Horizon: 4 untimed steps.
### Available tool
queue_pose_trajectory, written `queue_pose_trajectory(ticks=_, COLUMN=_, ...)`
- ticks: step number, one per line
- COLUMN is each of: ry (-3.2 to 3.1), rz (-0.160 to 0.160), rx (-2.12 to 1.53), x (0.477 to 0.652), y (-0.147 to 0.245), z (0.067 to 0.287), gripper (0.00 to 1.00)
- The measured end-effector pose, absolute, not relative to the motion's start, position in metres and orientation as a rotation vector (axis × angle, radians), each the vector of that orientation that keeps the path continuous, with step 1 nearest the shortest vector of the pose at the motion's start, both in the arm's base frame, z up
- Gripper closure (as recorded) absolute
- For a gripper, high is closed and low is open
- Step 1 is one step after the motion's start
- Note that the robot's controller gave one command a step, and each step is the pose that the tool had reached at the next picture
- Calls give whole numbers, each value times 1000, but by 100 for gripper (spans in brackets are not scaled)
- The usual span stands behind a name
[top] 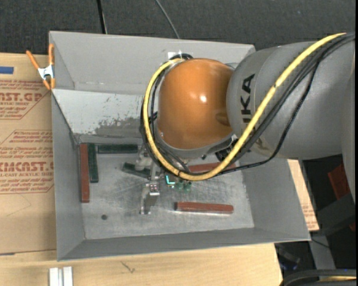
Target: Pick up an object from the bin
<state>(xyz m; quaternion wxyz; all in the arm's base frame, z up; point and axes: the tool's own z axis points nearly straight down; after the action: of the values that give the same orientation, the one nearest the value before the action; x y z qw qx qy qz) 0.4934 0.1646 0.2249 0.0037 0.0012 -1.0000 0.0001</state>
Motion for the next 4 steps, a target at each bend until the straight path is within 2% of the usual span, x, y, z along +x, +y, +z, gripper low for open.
queue_pose_trajectory(ticks=1, ry=-3142, rz=-2, rx=1, x=495, y=164, z=229, gripper=0)
queue_pose_trajectory(ticks=2, ry=-3143, rz=-2, rx=98, x=518, y=105, z=200, gripper=0)
queue_pose_trajectory(ticks=3, ry=-3145, rz=-1, rx=119, x=513, y=95, z=130, gripper=0)
queue_pose_trajectory(ticks=4, ry=-3116, rz=-1, rx=339, x=503, y=80, z=113, gripper=0)
